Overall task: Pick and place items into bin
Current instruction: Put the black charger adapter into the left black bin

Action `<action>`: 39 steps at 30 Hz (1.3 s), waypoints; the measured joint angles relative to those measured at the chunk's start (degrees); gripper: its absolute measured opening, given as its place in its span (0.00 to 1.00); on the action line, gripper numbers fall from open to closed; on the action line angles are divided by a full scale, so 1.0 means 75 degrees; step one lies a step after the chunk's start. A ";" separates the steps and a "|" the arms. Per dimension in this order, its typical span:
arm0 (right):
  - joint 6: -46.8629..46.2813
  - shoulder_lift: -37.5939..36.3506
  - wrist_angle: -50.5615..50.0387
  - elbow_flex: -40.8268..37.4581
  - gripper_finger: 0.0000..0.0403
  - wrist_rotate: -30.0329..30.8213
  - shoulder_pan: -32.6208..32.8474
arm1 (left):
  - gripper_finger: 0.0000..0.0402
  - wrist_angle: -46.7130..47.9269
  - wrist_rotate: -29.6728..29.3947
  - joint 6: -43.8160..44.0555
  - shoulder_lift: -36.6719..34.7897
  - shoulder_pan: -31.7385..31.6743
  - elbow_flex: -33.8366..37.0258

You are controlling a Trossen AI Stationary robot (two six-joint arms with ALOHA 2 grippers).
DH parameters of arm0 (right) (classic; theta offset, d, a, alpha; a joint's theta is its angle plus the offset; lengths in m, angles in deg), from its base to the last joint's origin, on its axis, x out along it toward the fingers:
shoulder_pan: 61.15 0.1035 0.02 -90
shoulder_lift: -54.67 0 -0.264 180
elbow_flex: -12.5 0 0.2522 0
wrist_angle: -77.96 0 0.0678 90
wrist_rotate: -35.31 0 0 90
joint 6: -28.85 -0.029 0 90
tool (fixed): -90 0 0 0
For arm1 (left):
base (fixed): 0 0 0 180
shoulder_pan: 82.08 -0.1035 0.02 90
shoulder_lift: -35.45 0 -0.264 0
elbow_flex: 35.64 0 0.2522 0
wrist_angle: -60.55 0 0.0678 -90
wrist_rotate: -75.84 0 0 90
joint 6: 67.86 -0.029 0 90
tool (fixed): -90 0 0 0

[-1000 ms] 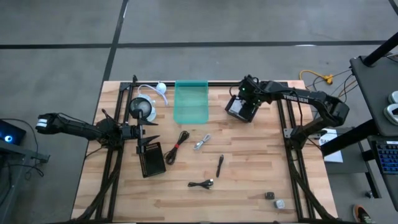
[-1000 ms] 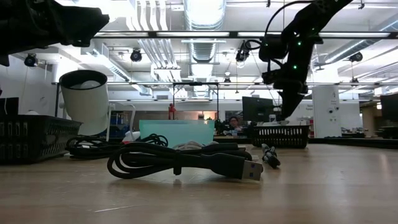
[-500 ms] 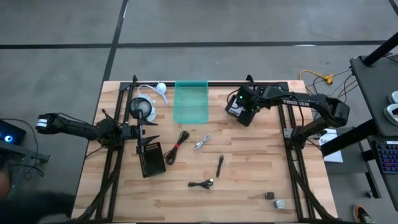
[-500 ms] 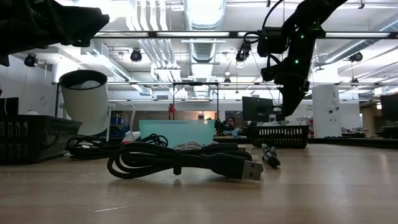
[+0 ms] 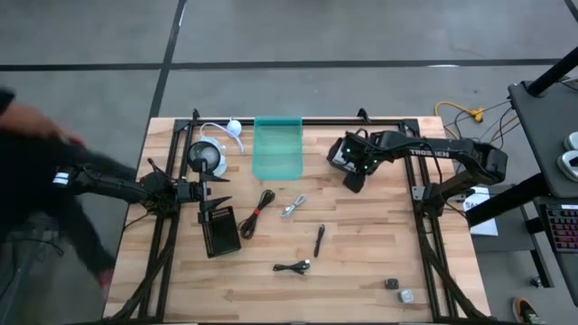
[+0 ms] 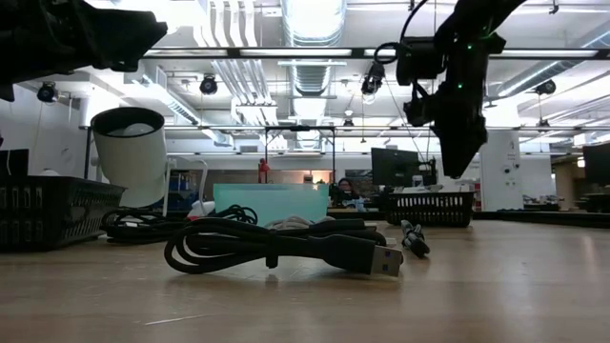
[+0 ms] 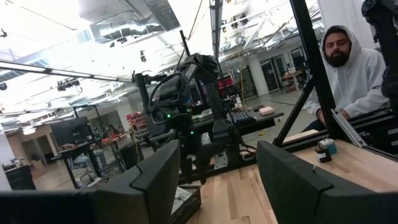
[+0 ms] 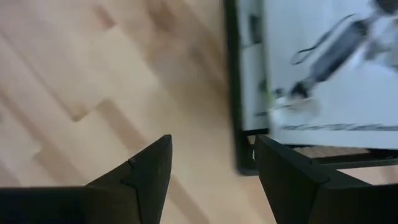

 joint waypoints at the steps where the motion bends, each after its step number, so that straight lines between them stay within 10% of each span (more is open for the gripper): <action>1: -0.0106 0.0000 -0.0012 0.0000 0.52 -0.0101 0.0044 | 0.49 0.0000 0.0001 0.0000 0.0000 0.0002 0.0000; 13: -0.1484 -0.0090 -0.0080 0.0087 0.52 -0.1066 0.1121 | 0.49 -0.0009 0.0001 -0.0006 0.0000 0.0003 0.0000; 39: -0.7257 -0.0099 0.0454 0.0819 0.52 -0.0255 0.6711 | 0.49 -0.0155 0.0000 0.0023 0.0006 0.0002 -0.0003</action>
